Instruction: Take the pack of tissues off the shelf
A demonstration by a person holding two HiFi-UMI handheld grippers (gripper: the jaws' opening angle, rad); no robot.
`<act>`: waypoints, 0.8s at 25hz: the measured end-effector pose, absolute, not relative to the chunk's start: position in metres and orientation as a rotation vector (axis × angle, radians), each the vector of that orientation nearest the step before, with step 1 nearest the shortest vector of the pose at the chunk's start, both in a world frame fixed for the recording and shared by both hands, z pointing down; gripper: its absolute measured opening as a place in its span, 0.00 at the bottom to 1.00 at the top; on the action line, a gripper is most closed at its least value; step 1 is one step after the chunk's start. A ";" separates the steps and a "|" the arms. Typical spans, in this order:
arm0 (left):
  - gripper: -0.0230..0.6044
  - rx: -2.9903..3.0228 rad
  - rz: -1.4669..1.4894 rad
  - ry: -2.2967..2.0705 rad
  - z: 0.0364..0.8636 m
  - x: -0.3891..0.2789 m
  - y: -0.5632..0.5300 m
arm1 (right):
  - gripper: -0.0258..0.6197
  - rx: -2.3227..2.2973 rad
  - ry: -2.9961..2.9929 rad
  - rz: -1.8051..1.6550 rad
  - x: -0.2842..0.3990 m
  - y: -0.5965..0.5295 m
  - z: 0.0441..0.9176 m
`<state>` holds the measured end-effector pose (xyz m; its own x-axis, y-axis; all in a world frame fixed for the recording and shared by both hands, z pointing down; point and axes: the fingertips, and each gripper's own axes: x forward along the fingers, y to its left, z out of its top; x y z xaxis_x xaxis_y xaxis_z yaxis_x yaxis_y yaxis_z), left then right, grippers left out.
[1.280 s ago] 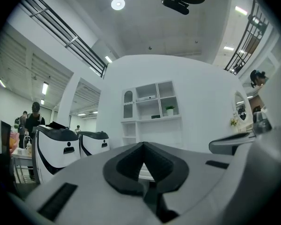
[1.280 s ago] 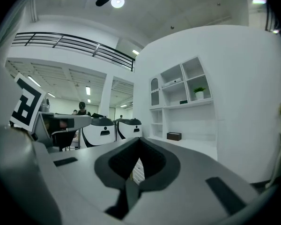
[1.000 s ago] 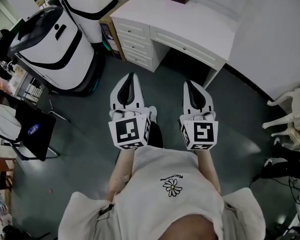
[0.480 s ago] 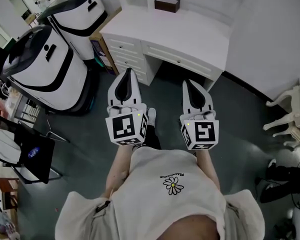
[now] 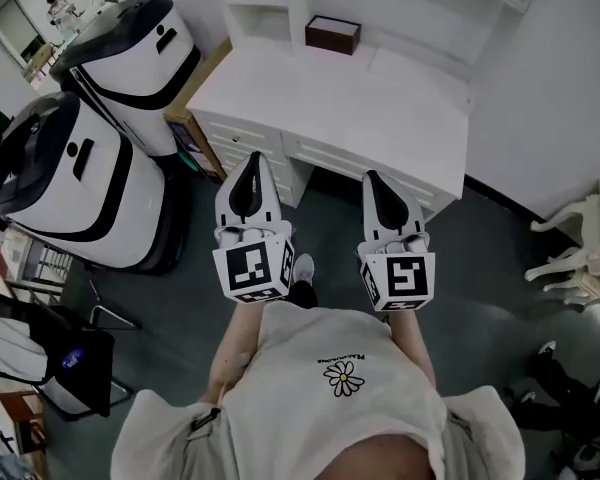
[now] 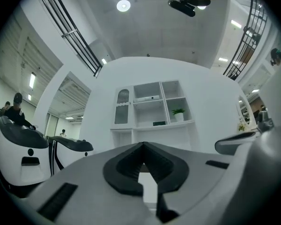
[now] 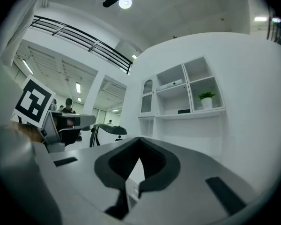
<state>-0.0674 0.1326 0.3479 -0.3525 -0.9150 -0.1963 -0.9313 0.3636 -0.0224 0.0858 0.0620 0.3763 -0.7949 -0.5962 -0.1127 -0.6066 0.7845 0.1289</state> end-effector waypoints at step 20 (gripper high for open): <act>0.03 -1.777 0.095 2.499 0.386 -0.239 -0.038 | 0.04 -1.135 2.955 0.308 -0.084 -0.112 0.378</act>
<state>-0.2386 -0.0377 0.3863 -0.3270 -0.9401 -0.0959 -0.9447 0.3278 0.0080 -0.0839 -0.1118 0.3784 -0.7445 -0.6668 -0.0333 -0.6593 0.7265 0.1935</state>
